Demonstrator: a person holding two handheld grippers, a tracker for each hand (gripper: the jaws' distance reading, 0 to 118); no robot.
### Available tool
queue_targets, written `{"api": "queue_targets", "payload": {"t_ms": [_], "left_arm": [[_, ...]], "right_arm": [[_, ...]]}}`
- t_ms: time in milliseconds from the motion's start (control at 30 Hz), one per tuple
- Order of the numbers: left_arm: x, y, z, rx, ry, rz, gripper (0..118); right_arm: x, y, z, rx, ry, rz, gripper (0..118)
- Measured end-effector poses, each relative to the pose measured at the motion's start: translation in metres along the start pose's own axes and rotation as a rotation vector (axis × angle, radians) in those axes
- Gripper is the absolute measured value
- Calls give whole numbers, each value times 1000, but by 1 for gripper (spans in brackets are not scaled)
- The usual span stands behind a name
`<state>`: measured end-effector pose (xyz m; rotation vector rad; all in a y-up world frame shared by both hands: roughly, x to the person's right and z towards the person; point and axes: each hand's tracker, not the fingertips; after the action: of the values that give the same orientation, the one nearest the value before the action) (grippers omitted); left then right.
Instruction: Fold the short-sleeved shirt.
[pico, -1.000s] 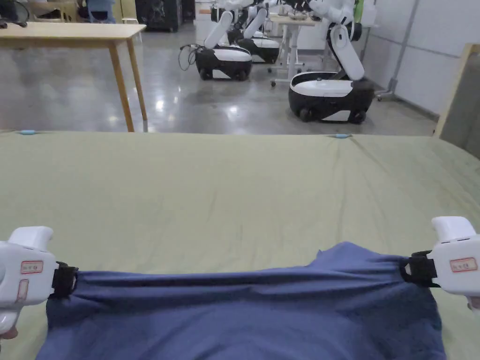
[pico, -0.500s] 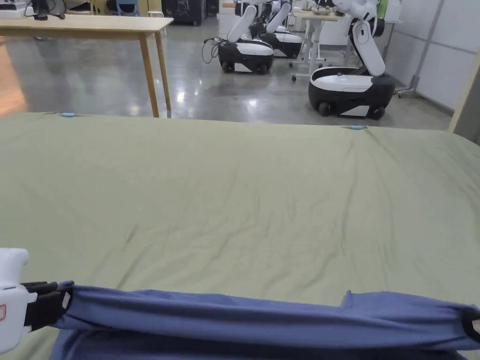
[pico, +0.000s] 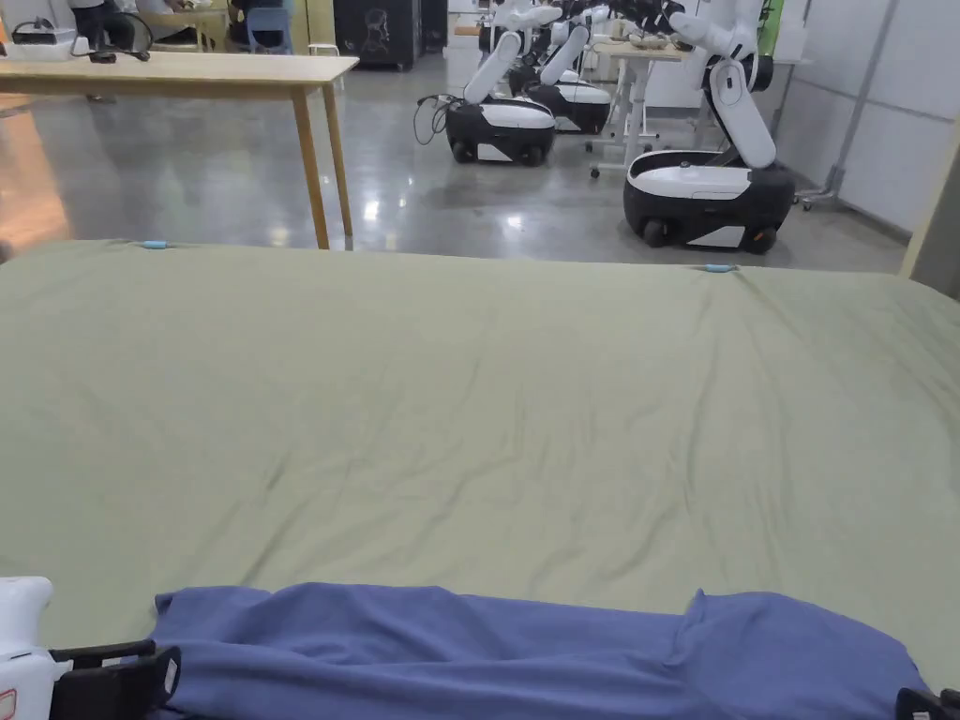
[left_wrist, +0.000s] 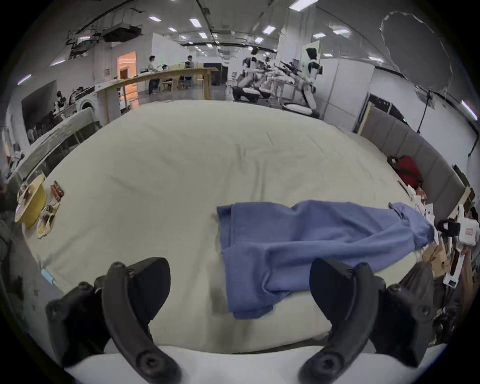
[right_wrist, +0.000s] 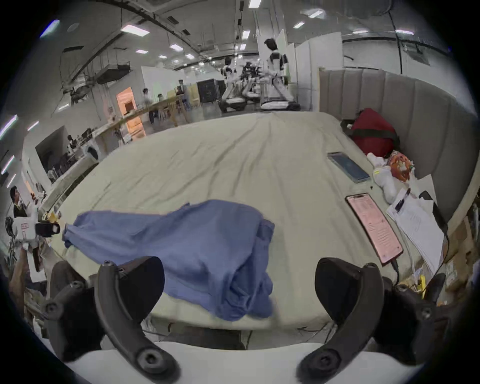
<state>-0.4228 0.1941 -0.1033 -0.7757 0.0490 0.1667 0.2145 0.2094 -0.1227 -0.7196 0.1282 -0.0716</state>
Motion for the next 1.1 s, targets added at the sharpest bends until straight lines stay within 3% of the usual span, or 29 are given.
{"api": "queue_targets", "payload": {"t_ms": [67,100,133,167,200,533,767,800,967,1000,1033,1067,1100], "left_arm": [[4,2,9,57,31,38,104],[6,3,14,71,41,40,93],[9,3,18,80,48,37,56],[13,3,21,98,62,28,16],[15,2,23,123,86,24,0],[5,11,32,176,26,127,0],[-50,40,-6,-33,-239,352,0],[-60,46,-16,-121,-303,343,0],[-84,59,-44,-225,-432,444,3],[-82,61,-45,-233,-430,436,8],[-83,63,-49,-251,-451,409,25],[-86,64,-54,-275,-489,398,55],[-88,64,-61,-317,-530,408,94]], "right_arm": [[-5,2,3,31,-13,16,116],[-11,2,6,51,-43,35,110],[-17,1,8,83,-61,42,75],[-23,0,9,119,-88,52,26],[-31,-1,9,155,-136,62,1],[-106,-11,37,376,-164,97,1],[-142,-20,48,465,-201,181,1],[-148,-23,50,467,-204,194,1],[-155,-28,51,466,-198,218,1],[-155,-29,48,456,-199,216,1],[-156,-30,46,448,-201,219,1],[-157,-31,45,446,-202,220,1],[-158,-32,44,445,-203,218,1]]}}
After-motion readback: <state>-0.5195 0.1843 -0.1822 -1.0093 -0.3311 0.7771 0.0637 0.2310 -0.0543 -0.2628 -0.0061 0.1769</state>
